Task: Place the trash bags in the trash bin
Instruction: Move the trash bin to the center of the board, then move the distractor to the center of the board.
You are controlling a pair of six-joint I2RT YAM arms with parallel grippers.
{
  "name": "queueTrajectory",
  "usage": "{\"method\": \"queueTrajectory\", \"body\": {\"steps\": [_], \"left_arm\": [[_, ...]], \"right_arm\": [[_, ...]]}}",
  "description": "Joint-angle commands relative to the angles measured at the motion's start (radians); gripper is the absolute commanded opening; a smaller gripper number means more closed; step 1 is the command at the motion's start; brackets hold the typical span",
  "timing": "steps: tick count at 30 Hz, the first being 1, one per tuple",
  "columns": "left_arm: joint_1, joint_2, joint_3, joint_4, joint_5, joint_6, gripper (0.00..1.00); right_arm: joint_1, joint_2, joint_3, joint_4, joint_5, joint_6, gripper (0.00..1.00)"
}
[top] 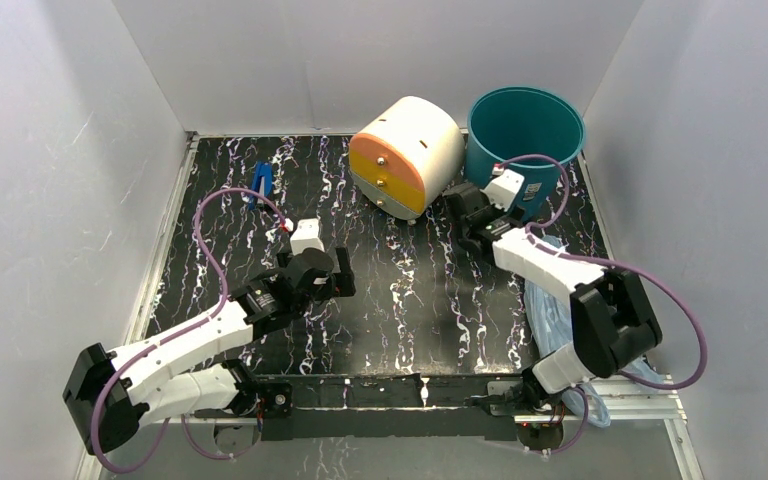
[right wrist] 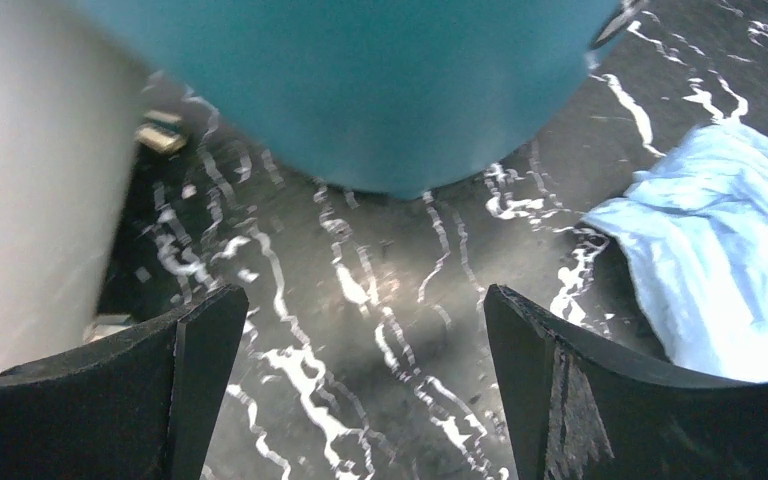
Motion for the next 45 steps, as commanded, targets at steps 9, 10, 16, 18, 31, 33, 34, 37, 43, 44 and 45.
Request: {"method": "queueTrajectory", "body": {"steps": [9,10,16,18,31,33,34,37,43,44,45], "left_arm": [[0.007,-0.005,0.034,-0.014,-0.062,0.008,0.96],[0.006,-0.004,0.033,-0.015,-0.064,0.010,0.95],[0.007,-0.010,0.035,-0.018,-0.072,0.021,0.96],[0.007,-0.015,0.032,-0.022,-0.073,0.021,0.95],[0.007,-0.055,0.005,-0.039,-0.103,0.023,0.96],[0.006,-0.053,0.006,-0.039,-0.109,0.026,0.96],[0.007,-0.051,0.008,-0.039,-0.112,0.028,0.96],[0.007,-0.044,0.009,-0.034,-0.116,0.032,0.96],[0.007,-0.037,0.007,-0.021,-0.115,0.044,0.96],[0.007,-0.035,0.008,-0.021,-0.115,0.048,0.96],[0.007,-0.034,0.008,-0.022,-0.117,0.052,0.96]], "right_arm": [[-0.126,0.094,0.074,0.001,-0.056,0.053,0.99],[-0.137,0.094,0.070,0.026,-0.069,0.037,0.99],[-0.283,0.150,0.101,0.074,-0.152,0.029,0.99],[-0.337,0.167,0.114,0.085,-0.179,0.032,0.99],[-0.439,0.104,0.104,0.014,-0.460,-0.025,0.99],[-0.439,0.040,0.051,0.032,-0.541,-0.040,0.99],[-0.439,0.006,0.025,0.033,-0.576,-0.039,0.99],[-0.437,-0.095,-0.068,0.065,-0.708,-0.037,0.99],[-0.402,-0.300,-0.292,0.297,-1.099,-0.050,0.98],[-0.381,-0.319,-0.304,0.315,-1.128,-0.045,0.98],[-0.355,-0.331,-0.306,0.324,-1.134,-0.040,0.98]]}}
